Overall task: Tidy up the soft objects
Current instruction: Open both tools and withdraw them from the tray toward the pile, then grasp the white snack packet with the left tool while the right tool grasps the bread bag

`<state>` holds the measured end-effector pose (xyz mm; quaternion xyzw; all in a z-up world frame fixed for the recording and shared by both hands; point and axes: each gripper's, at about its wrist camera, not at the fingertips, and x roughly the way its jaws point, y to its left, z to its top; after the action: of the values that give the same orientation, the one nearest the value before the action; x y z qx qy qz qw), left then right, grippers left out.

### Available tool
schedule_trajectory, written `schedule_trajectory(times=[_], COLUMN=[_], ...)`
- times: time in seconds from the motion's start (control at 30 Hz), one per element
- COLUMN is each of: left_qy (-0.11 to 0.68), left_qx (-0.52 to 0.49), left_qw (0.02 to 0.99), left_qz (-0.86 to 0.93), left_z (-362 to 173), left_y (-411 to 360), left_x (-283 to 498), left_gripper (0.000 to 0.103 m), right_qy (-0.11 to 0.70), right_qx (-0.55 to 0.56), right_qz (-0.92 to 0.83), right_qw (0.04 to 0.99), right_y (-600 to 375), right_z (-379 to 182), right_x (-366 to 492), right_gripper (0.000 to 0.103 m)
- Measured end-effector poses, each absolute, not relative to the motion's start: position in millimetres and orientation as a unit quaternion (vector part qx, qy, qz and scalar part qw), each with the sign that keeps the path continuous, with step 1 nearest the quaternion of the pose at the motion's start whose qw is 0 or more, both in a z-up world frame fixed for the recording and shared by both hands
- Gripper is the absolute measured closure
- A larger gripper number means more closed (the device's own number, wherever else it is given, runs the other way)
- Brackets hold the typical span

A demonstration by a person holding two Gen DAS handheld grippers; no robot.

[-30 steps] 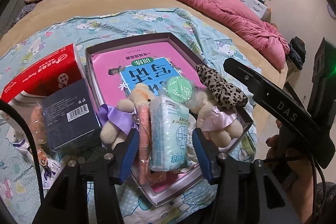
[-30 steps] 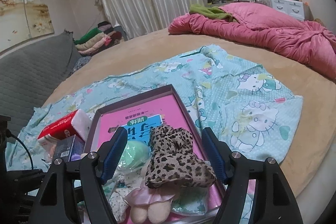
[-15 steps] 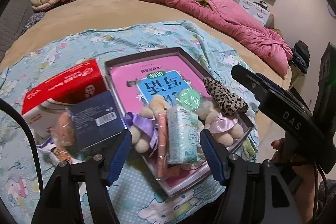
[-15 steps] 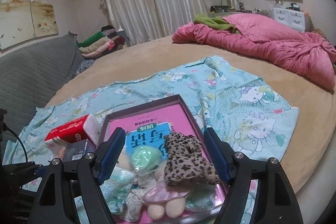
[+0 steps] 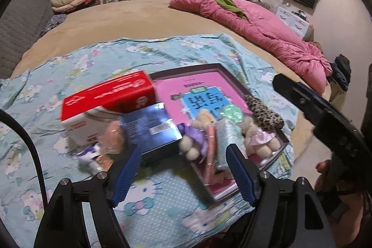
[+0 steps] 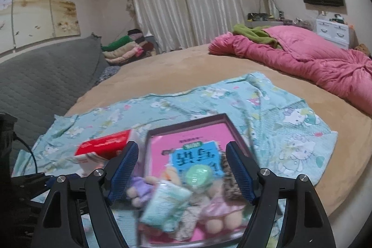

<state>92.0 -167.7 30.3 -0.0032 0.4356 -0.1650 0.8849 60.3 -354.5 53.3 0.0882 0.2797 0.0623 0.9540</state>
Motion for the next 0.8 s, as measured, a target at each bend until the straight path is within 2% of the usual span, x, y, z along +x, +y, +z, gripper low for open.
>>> schedule_trajectory(times=[0.8], left_qy=[0.423], left_qx=[-0.062], left_qw=[0.9], left_qz=[-0.083], left_z=[56.7], left_y=[-48.7], left_x=[76.9], left_gripper=[0.025], right_qy=[0.285], right_qx=[0.03], right_qz=[0.142], right_qw=[0.947], right_y=[-255.4], right_z=[88.9], right_x=[40.0], right_gripper=[0.024])
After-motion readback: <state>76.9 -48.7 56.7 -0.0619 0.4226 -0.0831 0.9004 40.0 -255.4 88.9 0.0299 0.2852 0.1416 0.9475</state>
